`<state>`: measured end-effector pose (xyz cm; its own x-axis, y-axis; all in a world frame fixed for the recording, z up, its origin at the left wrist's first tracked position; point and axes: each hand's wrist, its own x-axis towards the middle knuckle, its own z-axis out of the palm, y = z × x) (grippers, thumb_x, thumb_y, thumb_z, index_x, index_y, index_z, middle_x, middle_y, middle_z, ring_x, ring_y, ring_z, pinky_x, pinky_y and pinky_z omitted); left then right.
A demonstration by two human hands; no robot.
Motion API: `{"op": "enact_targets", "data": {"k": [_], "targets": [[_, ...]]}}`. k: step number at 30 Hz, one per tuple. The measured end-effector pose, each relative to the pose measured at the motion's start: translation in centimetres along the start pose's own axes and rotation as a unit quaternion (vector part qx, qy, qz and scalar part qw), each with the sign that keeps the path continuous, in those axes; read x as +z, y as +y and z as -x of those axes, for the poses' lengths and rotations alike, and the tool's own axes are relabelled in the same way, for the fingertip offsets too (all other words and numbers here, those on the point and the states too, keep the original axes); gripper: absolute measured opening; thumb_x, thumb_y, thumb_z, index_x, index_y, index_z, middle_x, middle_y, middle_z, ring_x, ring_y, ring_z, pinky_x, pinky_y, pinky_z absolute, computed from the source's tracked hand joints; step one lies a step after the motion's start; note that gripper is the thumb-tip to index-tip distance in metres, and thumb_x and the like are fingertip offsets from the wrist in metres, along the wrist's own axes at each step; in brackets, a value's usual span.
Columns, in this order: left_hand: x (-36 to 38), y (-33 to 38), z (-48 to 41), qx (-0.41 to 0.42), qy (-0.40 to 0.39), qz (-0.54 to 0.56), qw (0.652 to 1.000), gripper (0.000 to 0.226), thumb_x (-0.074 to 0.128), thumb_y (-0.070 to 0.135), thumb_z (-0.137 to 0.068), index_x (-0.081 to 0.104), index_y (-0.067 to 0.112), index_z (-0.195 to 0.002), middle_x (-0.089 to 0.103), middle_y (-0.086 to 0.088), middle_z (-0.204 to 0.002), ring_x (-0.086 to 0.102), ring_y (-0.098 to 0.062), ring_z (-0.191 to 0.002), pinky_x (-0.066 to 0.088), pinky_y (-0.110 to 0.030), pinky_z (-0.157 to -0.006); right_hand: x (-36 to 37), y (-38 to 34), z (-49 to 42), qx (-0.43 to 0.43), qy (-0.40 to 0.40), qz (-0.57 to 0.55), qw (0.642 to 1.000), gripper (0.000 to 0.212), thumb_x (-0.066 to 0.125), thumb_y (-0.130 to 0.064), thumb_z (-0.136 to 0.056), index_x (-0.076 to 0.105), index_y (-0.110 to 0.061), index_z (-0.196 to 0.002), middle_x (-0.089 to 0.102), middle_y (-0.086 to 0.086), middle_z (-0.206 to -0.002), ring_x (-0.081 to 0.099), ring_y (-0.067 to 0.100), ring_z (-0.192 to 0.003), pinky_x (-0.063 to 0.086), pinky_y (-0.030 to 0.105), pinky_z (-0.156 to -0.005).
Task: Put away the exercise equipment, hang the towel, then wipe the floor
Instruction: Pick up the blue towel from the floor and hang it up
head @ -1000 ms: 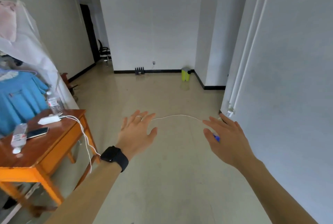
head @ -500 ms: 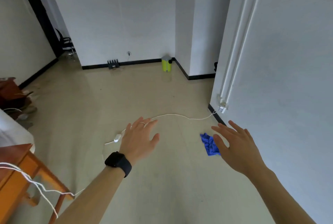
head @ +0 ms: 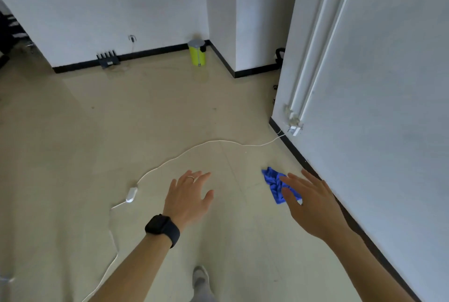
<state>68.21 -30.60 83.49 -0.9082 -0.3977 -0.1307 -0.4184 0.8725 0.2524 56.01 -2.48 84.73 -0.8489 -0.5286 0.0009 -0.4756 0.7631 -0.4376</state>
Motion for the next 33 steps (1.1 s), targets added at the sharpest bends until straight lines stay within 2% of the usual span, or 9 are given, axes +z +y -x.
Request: {"op": "enact_targets", "data": {"k": [9,17,28,33], "targets": [[2.6,-0.1,-21.4,0.129,-0.121,-0.019,0.984,0.053,0.040,0.043,-0.100,0.031,0.033,-0.151,0.033,0.004,-0.159,0.017,-0.020,-0.150,0.019,-0.046,-0.118,5.9,1.2,-11.2,0.171,-0.034,0.044,0.984,0.044,0.035,-0.048,-0.103,0.044,-0.042,-0.145,0.043,-0.020,-0.152,0.020,0.013,-0.151,0.016,0.041,-0.123],[6.2,3.7,-37.0,0.234,-0.193,-0.081,0.949,0.053,0.042,0.044,-0.099,0.034,0.032,-0.150,0.035,0.004,-0.157,0.021,-0.020,-0.149,0.022,-0.043,-0.116,10.5,4.2,-19.4,0.298,-0.055,-0.006,0.953,0.046,0.030,-0.051,-0.103,0.038,-0.044,-0.148,0.040,-0.019,-0.154,0.019,0.013,-0.152,0.017,0.040,-0.123],[13.9,9.0,-56.3,0.289,-0.294,-0.185,0.892,0.054,0.040,0.043,-0.100,0.031,0.030,-0.152,0.031,0.002,-0.159,0.018,-0.022,-0.150,0.020,-0.044,-0.117,17.7,14.0,-35.0,0.390,-0.102,-0.106,0.909,0.048,0.033,-0.044,-0.105,0.034,-0.034,-0.152,0.040,-0.010,-0.156,0.022,0.020,-0.151,0.020,0.038,-0.123],[19.6,9.8,-63.7,0.312,-0.333,-0.215,0.864,0.054,0.040,0.043,-0.100,0.031,0.031,-0.151,0.031,0.002,-0.159,0.017,-0.022,-0.150,0.020,-0.044,-0.118,21.7,18.6,-40.7,0.439,-0.113,-0.146,0.879,0.051,0.035,-0.041,-0.105,0.031,-0.029,-0.154,0.040,-0.008,-0.157,0.023,0.022,-0.151,0.020,0.036,-0.122]]}}
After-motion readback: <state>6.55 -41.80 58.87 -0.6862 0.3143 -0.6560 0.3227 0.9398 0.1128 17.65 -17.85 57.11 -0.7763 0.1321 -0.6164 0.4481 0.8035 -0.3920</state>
